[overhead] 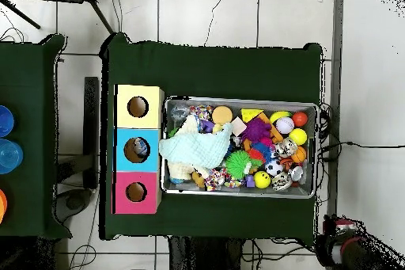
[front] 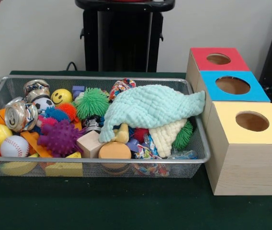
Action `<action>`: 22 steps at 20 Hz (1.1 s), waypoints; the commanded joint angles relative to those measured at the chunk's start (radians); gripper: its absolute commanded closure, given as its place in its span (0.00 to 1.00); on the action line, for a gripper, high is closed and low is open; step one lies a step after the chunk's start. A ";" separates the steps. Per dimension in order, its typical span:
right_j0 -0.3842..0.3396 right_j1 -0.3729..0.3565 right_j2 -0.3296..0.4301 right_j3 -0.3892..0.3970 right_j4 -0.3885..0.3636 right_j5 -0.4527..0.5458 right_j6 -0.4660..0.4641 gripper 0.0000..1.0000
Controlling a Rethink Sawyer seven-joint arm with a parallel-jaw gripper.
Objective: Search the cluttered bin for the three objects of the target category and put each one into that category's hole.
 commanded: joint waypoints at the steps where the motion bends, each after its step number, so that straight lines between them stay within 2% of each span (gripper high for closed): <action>1: -0.110 -0.049 0.172 0.067 -0.131 0.048 -0.337 0.00; 5: -0.136 -0.065 0.185 0.107 -0.160 0.026 -0.304 0.00; 10: -0.190 -0.135 0.223 0.173 -0.179 0.027 -0.292 0.00; 15: -0.213 -0.166 0.275 0.153 -0.135 0.090 -0.296 0.00; 18: -0.179 -0.135 0.264 0.139 -0.152 0.062 -0.223 0.00; 22: -0.107 -0.072 0.228 0.072 -0.163 0.052 -0.139 0.00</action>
